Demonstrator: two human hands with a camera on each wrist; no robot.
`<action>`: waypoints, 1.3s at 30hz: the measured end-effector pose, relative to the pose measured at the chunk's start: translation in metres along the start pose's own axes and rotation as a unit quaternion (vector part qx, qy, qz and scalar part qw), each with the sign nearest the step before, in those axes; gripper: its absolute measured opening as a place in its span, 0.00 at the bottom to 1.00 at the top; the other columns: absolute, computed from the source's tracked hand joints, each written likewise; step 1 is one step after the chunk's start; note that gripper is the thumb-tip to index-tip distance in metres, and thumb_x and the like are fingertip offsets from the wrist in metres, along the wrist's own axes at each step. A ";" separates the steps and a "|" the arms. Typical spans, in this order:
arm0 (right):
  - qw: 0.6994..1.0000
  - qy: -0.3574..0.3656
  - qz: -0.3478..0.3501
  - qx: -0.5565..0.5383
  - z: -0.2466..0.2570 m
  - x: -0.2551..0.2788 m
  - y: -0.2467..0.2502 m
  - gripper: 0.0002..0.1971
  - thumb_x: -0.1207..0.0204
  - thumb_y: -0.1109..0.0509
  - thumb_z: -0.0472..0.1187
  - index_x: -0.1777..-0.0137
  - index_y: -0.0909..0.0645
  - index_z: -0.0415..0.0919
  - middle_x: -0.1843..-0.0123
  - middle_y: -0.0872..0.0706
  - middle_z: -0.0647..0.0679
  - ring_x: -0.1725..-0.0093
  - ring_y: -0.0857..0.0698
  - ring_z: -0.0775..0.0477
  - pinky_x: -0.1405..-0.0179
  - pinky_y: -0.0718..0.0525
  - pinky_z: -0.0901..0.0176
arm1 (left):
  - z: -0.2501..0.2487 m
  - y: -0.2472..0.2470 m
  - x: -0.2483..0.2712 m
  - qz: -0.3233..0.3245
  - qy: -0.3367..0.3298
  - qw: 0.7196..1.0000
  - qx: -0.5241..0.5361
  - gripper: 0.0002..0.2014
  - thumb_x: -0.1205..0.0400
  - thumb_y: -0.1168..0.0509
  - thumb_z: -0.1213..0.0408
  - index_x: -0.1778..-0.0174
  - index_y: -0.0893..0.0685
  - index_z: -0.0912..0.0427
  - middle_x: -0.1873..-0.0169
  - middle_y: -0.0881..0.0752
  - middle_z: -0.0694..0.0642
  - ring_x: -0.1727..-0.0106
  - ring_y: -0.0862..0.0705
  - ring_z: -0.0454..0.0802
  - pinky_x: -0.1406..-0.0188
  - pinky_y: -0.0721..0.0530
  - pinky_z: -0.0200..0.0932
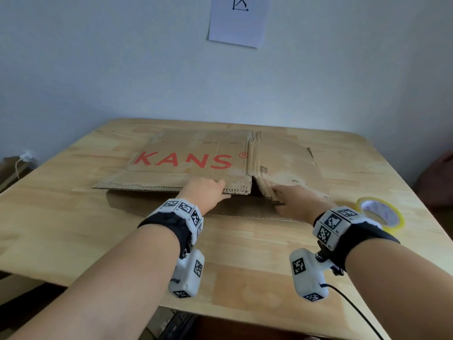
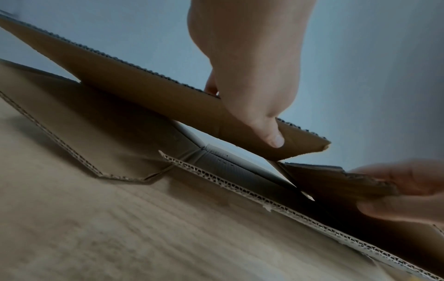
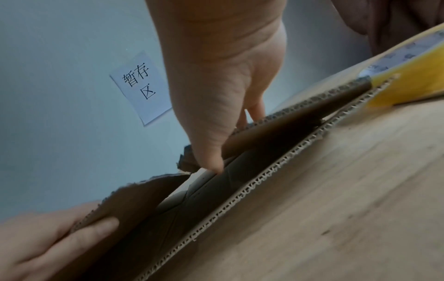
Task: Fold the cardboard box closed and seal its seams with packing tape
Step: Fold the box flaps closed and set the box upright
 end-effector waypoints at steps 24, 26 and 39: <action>0.990 0.066 -0.090 -0.090 0.019 0.035 0.019 0.37 0.21 0.34 0.55 0.17 0.46 0.47 0.28 0.24 0.42 0.31 0.24 0.40 0.38 0.24 0.50 | -0.007 0.056 0.039 -0.055 0.070 0.995 0.033 0.12 0.21 0.47 0.80 0.50 0.24 0.61 0.73 0.30 0.52 0.75 0.33 0.47 0.78 0.37 0.42; 0.987 0.074 -0.116 -0.087 0.029 0.032 0.025 0.38 0.21 0.34 0.54 0.17 0.50 0.50 0.30 0.24 0.42 0.35 0.21 0.40 0.41 0.20 0.48 | -0.002 0.068 0.038 -0.110 0.075 0.989 0.061 0.10 0.19 0.46 0.76 0.52 0.23 0.60 0.73 0.28 0.51 0.75 0.29 0.49 0.78 0.35 0.43; 0.986 -0.006 -0.165 0.009 0.057 0.015 0.097 0.29 0.28 0.43 0.29 0.27 0.33 0.47 0.48 0.17 0.40 0.51 0.19 0.38 0.51 0.14 0.45 | 0.044 0.124 0.040 -0.283 0.061 0.936 0.201 0.19 0.17 0.40 0.48 0.34 0.21 0.53 0.44 0.16 0.52 0.40 0.20 0.54 0.48 0.21 0.49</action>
Point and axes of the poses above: each hand's wrist, its own x-axis away from the middle knuckle, its own y-axis out of the back of the hand, z = x × y, the point moved 4 cm from there along -x, towards the middle knuckle
